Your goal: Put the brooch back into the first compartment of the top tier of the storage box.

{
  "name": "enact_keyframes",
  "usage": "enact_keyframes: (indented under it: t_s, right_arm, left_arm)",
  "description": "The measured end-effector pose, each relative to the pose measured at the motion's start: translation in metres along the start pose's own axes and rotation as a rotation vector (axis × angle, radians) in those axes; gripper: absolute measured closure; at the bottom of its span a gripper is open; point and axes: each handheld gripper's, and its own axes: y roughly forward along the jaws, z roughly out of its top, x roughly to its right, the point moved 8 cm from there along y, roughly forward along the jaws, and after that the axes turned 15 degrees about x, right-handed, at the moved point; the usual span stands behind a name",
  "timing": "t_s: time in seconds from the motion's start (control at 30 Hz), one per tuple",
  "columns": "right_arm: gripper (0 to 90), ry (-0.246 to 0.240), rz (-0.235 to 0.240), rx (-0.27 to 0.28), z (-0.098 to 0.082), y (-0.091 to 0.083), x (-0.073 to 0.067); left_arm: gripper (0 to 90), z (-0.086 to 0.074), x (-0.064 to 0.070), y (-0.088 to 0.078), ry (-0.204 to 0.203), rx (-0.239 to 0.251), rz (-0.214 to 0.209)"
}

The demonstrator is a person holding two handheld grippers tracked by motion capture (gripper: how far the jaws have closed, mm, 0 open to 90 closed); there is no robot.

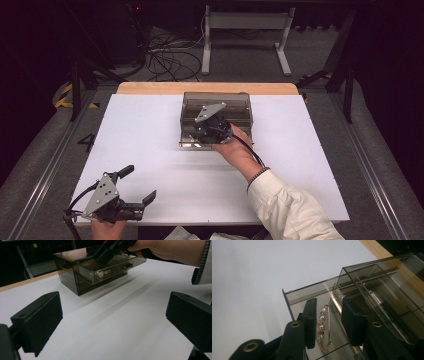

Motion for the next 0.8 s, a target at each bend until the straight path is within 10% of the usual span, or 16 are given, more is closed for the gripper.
enact_keyframes:
  t_s: [0.4, 0.8]
  right_arm:
    - [19.5, 0.060, 0.003, 0.106, 0.022, -0.024, -0.008]
    - [14.1, 0.058, 0.009, 0.173, 0.036, -0.045, -0.018]
  left_arm:
    - [1.5, 0.000, 0.000, 0.000, 0.001, 0.001, 0.004]
    - [1.5, 0.001, 0.000, -0.002, -0.003, 0.007, 0.010]
